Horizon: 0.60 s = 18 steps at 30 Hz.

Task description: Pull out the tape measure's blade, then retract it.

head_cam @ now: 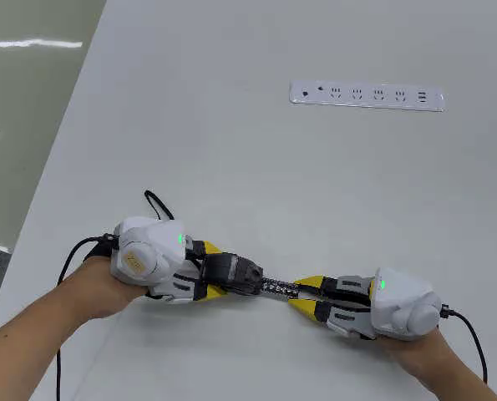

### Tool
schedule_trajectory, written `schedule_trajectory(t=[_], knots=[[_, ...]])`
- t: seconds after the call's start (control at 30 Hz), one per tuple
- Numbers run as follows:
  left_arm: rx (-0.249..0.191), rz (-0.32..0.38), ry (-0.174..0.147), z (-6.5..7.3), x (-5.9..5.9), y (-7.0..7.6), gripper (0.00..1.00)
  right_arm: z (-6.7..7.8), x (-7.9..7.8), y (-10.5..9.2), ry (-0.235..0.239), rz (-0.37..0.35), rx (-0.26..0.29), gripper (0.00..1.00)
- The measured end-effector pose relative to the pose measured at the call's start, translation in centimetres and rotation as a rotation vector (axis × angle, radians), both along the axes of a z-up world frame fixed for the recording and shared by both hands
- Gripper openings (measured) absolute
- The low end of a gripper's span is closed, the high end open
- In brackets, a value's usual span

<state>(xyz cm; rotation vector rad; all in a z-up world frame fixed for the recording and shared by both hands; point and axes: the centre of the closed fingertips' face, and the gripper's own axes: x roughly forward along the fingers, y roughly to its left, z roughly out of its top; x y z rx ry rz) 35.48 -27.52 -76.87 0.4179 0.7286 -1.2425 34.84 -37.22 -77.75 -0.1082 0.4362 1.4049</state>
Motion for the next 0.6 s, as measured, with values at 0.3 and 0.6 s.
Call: schedule_trajectory(t=[0.3, 0.6], knots=[[0.003, -0.002, -0.003, 0.01, -0.02, -0.02, 0.3, -0.03, 0.0, -0.62, -0.003, -0.002, -0.001, 0.1], [0.007, -0.001, -0.004, 0.01, 0.0, -0.02, 0.29, -0.02, -0.05, -1.09, -0.001, -0.008, 0.0, 0.1]])
